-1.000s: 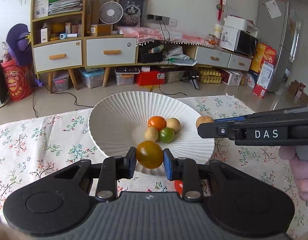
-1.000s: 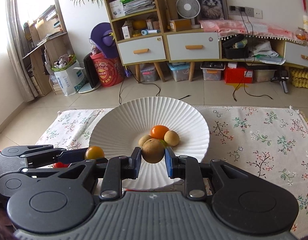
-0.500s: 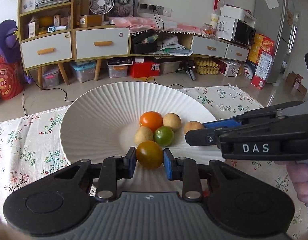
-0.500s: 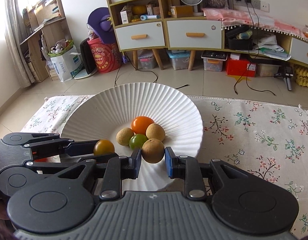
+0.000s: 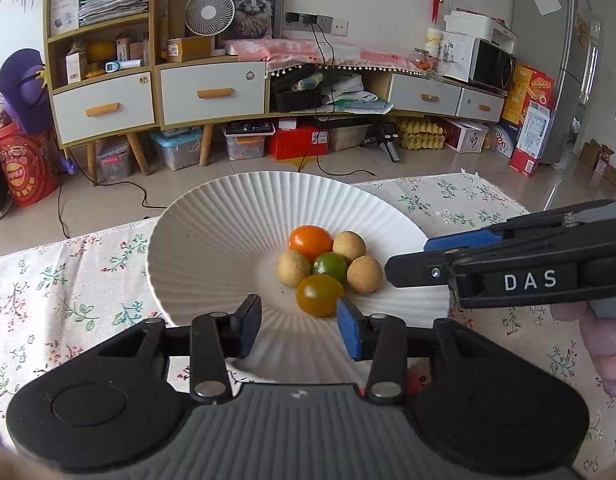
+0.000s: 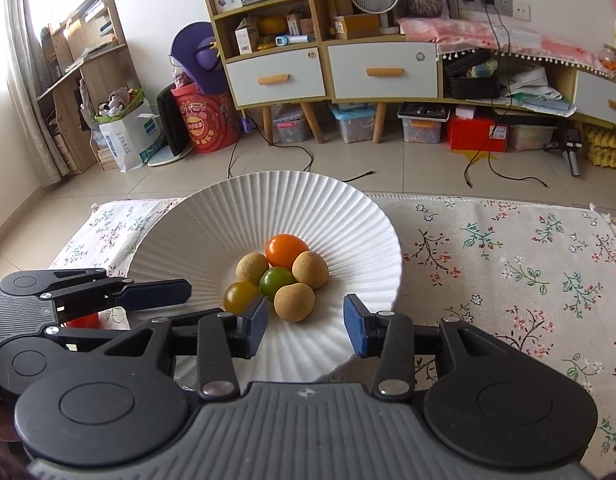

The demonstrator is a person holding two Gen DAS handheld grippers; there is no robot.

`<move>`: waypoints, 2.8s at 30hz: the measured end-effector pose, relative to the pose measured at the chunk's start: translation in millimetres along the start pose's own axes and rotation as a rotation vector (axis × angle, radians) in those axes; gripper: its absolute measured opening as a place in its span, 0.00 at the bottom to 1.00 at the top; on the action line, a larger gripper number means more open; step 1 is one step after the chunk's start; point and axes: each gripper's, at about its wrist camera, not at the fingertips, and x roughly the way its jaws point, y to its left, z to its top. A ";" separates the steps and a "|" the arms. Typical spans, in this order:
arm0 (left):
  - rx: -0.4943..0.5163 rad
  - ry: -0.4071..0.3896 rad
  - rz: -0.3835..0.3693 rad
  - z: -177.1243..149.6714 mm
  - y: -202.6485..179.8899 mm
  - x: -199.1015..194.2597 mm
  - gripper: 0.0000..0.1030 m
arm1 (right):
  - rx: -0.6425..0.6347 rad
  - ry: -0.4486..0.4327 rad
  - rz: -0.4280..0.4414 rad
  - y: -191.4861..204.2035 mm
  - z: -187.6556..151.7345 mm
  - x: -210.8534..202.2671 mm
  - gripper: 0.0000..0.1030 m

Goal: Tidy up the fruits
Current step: 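Open both grippers to drop the tomato and kiwi into the bowl, then move both open grippers back toward the remaining fruit, then grasp an orange tangerine with the left gripper while the right gripper grasps another tangerine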

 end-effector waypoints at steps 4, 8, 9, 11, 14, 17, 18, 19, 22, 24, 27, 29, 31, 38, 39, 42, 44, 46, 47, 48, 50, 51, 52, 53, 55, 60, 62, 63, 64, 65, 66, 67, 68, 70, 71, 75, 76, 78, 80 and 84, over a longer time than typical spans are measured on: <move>-0.026 -0.014 0.023 1.1 8.7 -17.4 0.52 | 0.008 -0.021 -0.025 3.0 -2.1 -15.3 0.52; -0.039 -0.004 0.048 1.4 13.7 -31.2 0.60 | 0.003 -0.017 -0.037 7.5 -7.2 -27.8 0.61; -0.041 -0.001 0.056 1.5 14.9 -34.9 0.62 | 0.004 -0.016 -0.041 8.4 -8.6 -30.9 0.63; -0.046 0.003 0.068 0.6 16.5 -41.8 0.66 | 0.010 -0.015 -0.043 9.7 -10.8 -37.2 0.66; -0.055 0.006 0.083 -2.6 20.0 -55.3 0.74 | 0.012 -0.018 -0.047 10.5 -15.4 -45.6 0.70; -0.056 0.009 0.100 -6.8 21.9 -67.6 0.80 | 0.012 -0.015 -0.050 11.4 -19.4 -50.2 0.73; -0.056 0.012 0.103 -8.8 22.9 -71.0 0.82 | 0.011 -0.014 -0.052 12.0 -20.5 -51.0 0.75; -0.058 0.016 0.104 -11.0 24.0 -74.3 0.82 | 0.010 -0.013 -0.053 12.7 -22.0 -52.6 0.76; -0.068 0.023 0.107 -18.9 27.2 -83.7 0.86 | 0.004 -0.011 -0.043 16.1 -25.1 -55.7 0.78; -0.072 0.026 0.111 -23.5 29.3 -87.6 0.89 | -0.007 -0.013 -0.033 19.1 -27.8 -58.2 0.81; -0.072 0.027 0.113 -33.4 32.9 -92.1 0.93 | -0.036 -0.014 -0.022 24.7 -33.6 -60.5 0.85; -0.074 0.030 0.112 -39.0 34.8 -94.3 0.95 | -0.052 -0.013 -0.016 27.5 -38.9 -61.7 0.87; -0.083 0.035 0.112 -45.7 37.9 -97.2 0.95 | -0.060 -0.011 -0.007 29.2 -43.9 -62.6 0.88; -0.082 0.058 0.124 -66.9 43.1 -103.8 0.95 | -0.109 -0.033 0.017 41.6 -61.3 -73.3 0.94; -0.075 0.057 0.125 -68.8 43.4 -104.1 0.95 | -0.115 -0.037 0.023 42.7 -62.5 -74.5 0.94; -0.054 0.050 0.133 -77.1 45.2 -106.5 0.95 | -0.118 -0.051 0.037 44.6 -65.5 -76.0 0.95; -0.054 0.044 0.137 -82.1 48.7 -106.9 0.95 | -0.117 -0.055 0.046 45.4 -67.7 -75.0 0.95; -0.056 0.036 0.138 -86.8 51.3 -105.2 0.95 | -0.117 -0.053 0.051 46.1 -69.6 -72.7 0.95; -0.053 0.032 0.142 -89.2 52.8 -104.1 0.95 | -0.117 -0.050 0.054 46.6 -70.4 -71.1 0.95; -0.049 0.027 0.147 -91.2 53.7 -102.7 0.95 | -0.118 -0.046 0.056 47.5 -72.0 -69.0 0.95; -0.042 0.014 0.160 -96.0 56.5 -98.2 0.95 | -0.121 -0.033 0.056 49.8 -75.2 -64.2 0.95; -0.042 0.012 0.162 -97.9 58.2 -95.5 0.95 | -0.126 -0.023 0.056 51.3 -76.8 -61.3 0.95; -0.045 0.013 0.165 -99.5 60.1 -92.5 0.95 | -0.131 -0.014 0.057 52.6 -78.3 -58.6 0.95; -0.049 0.016 0.169 -100.8 61.7 -89.5 0.95 | -0.134 -0.006 0.057 53.9 -80.0 -56.2 0.95; -0.062 0.018 0.172 -103.5 66.4 -83.9 0.95 | -0.140 0.012 0.057 56.0 -83.1 -51.6 0.93; -0.089 0.033 0.183 -106.4 71.3 -74.2 0.93 | -0.147 0.031 0.034 55.3 -85.2 -41.2 0.76; -0.111 0.041 0.179 -106.9 73.3 -71.2 0.90 | -0.141 0.044 0.026 52.1 -84.0 -35.9 0.70; -0.122 0.036 0.179 -107.2 73.8 -70.7 0.90 | -0.138 0.052 0.022 51.0 -83.7 -33.5 0.67; -0.124 0.027 0.178 -107.2 73.2 -71.3 0.89 | -0.133 0.062 0.020 50.3 -83.8 -30.3 0.65; -0.123 0.022 0.172 -106.7 73.1 -71.2 0.86 | -0.129 0.070 0.023 49.8 -83.6 -28.4 0.61; -0.120 0.018 0.168 -105.8 72.4 -71.5 0.81 | -0.125 0.077 0.028 49.8 -83.5 -26.5 0.59; -0.117 0.014 0.159 -104.4 71.8 -71.7 0.79 | -0.120 0.084 0.034 50.4 -83.5 -25.1 0.58; -0.116 0.012 0.149 -102.8 71.4 -71.7 0.75 | -0.119 0.087 0.040 50.6 -83.4 -24.5 0.57; -0.123 0.008 0.129 -100.3 70.9 -70.7 0.70 | -0.123 0.094 0.049 52.6 -82.6 -24.3 0.54; -0.127 0.005 0.119 -99.4 70.5 -70.3 0.67 | -0.122 0.097 0.053 53.4 -82.0 -24.9 0.52; -0.136 0.002 0.079 -95.8 70.5 -68.6 0.56 | -0.100 0.100 0.095 51.8 -81.2 -32.4 0.51; -0.137 0.002 0.071 -95.4 69.8 -68.2 0.55 | -0.093 0.105 0.105 51.8 -81.2 -33.2 0.51; -0.135 0.003 0.060 -93.8 68.5 -66.5 0.49 | -0.085 0.115 0.125 52.4 -81.5 -35.1 0.49; -0.136 0.003 0.055 -92.9 68.2 -64.8 0.45 | -0.087 0.118 0.151 54.7 -80.9 -37.2 0.49; -0.133 0.007 0.051 -90.5 67.7 -62.2 0.34 | -0.092 0.124 0.194 61.6 -81.3 -38.0 0.48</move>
